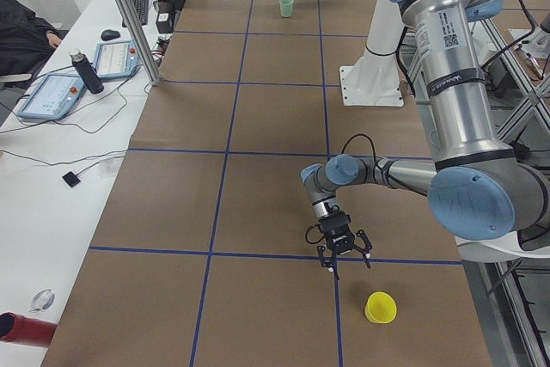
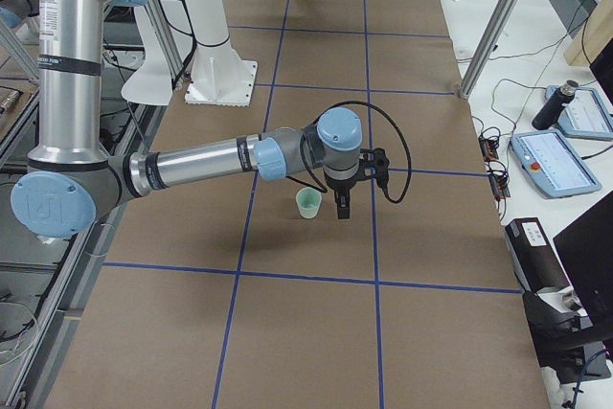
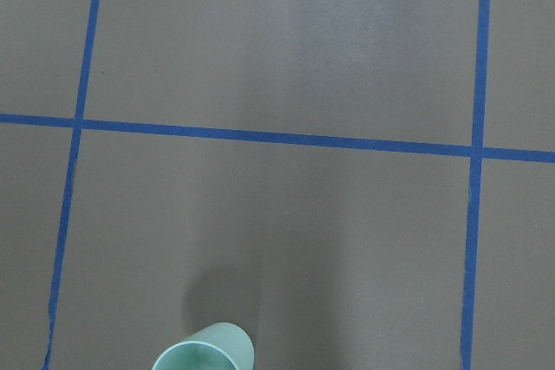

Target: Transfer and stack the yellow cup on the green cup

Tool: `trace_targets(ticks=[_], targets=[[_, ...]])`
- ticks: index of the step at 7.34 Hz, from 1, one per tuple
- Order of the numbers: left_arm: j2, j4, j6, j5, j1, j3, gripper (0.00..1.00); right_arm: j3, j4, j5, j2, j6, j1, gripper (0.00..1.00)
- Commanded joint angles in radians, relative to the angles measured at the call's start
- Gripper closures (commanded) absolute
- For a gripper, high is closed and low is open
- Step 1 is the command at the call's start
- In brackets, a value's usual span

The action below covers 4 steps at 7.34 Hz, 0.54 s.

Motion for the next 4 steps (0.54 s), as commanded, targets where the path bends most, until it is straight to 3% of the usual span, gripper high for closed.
trace_targets(ticks=[1,4], targets=[[-0.024,-0.030,-0.003,-0.029,0.000,0.060,0.00,-0.001,-0.001,-0.006,0.014,0.000,-0.007,0.00],[-0.064,-0.067,-0.030,-0.049,0.000,0.188,0.00,-0.003,-0.001,-0.006,0.014,-0.002,-0.008,0.00]])
